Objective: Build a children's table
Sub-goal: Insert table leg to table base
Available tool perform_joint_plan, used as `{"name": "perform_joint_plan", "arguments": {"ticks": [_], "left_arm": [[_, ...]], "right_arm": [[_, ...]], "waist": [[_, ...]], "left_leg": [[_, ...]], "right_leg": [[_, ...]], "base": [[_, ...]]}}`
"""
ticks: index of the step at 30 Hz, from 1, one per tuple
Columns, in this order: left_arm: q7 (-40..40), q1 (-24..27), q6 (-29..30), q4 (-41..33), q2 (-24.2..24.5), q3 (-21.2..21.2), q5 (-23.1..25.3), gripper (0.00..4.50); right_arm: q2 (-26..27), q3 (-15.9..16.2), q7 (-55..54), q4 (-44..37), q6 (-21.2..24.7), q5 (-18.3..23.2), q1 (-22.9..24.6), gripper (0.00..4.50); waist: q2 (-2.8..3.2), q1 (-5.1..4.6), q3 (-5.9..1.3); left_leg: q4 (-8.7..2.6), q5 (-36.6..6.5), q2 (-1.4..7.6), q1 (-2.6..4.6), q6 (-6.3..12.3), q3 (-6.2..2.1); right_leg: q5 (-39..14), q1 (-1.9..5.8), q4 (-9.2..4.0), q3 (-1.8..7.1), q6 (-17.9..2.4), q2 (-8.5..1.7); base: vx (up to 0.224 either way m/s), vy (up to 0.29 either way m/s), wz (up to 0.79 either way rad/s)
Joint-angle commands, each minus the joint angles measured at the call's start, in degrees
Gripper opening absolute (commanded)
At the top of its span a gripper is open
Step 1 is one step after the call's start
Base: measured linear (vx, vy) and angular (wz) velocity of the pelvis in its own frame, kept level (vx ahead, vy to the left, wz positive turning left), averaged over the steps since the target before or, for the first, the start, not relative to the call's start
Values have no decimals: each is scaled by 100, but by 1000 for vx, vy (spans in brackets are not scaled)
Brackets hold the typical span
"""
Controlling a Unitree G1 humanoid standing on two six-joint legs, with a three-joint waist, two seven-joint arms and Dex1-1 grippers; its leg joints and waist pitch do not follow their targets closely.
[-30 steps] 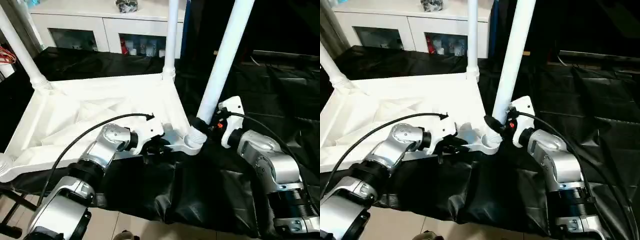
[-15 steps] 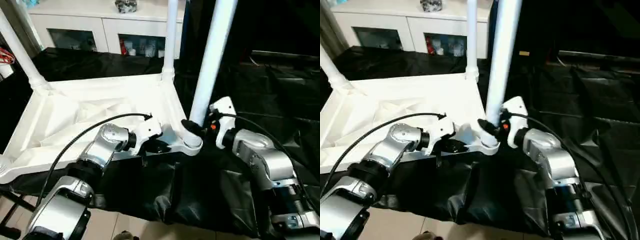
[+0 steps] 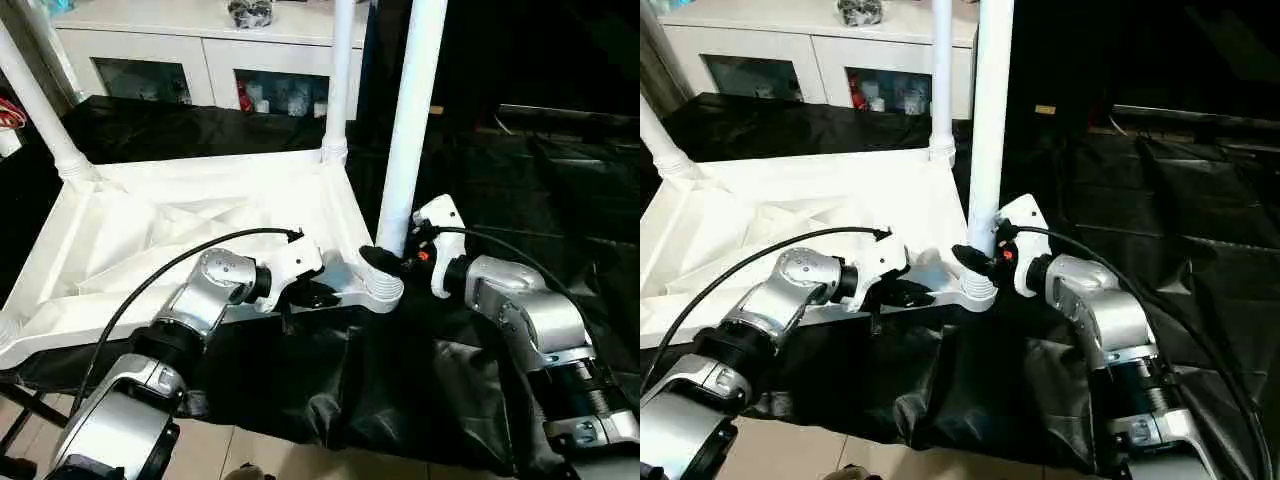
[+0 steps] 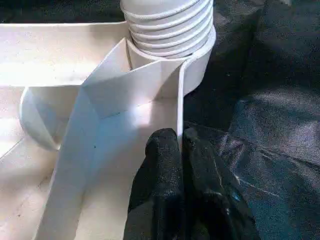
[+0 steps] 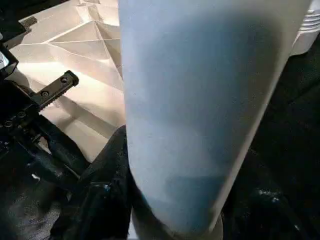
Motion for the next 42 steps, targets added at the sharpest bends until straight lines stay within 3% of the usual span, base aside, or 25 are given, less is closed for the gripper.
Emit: {"name": "perform_joint_plan", "arguments": {"ticks": [1, 5, 10, 22, 26, 27, 32, 36, 42], "left_arm": [[-75, 173, 119, -50, -32, 19, -139, 0], [-104, 212, 246, -263, -76, 115, -295, 0], [-43, 255, 366, -469, -105, 213, -390, 0], [225, 198, 386, -389, -189, 323, -344, 0], [272, 164, 395, -349, -207, 359, -343, 0], [291, 145, 395, -320, -208, 367, -335, 0], [365, 91, 369, -211, -228, 403, -331, 0], [344, 56, 335, -170, -214, 378, -301, 0], [287, 32, 224, -148, -161, 299, -220, 0]], "right_arm": [[8, -89, -52, 253, -30, -41, -15, 189], [154, -373, -62, 473, -122, 218, -32, 189], [272, -769, -54, 688, -341, 500, 145, 189], [464, -1019, -33, 762, -956, 631, 811, 189], [490, -910, -75, 621, -1222, 513, 1007, 189], [461, -700, -134, 493, -1431, 293, 1129, 189], [647, -733, -277, 294, -1584, 337, 1272, 189], [619, -522, -279, 180, -1570, 169, 1315, 189], [433, -176, -195, 148, -1434, -98, 1206, 189]], "waist": [[-94, 22, -362], [-114, 10, -360], [-110, -4, -368], [-99, 16, -357], [-97, 21, -350], [-95, 15, -347], [-90, 10, -313], [-66, 5, -315], [-95, -6, -304]], "left_leg": [[-393, -820, 292, 90, 226, -115], [-399, -866, 292, 90, 211, -117], [-395, -757, 295, 80, 261, -113], [-407, -882, 288, 92, 282, -112], [-420, -940, 296, 94, 275, -118], [-420, -948, 292, 88, 268, -119], [-441, -1182, 276, 114, 230, -122], [-460, -1247, 288, 123, 203, -140], [-462, -1262, 276, 124, 204, -136]], "right_leg": [[-1503, 308, -467, 363, -842, -596], [-1591, 314, -476, 360, -837, -603], [-1340, 319, -448, 363, -918, -592], [-1614, 308, -497, 357, -843, -600], [-1652, 296, -504, 357, -818, -593], [-1661, 298, -504, 357, -817, -595], [-2200, 282, -588, 362, -663, -607], [-2187, 277, -583, 360, -661, -593], [-2267, 280, -590, 365, -630, -594]], "base": [[0, 0, 0], [0, 0, 0], [0, 0, 0], [0, 0, 0], [0, 0, 0], [0, 0, 0], [0, 0, 0], [0, 0, 0], [0, 0, 0]]}}
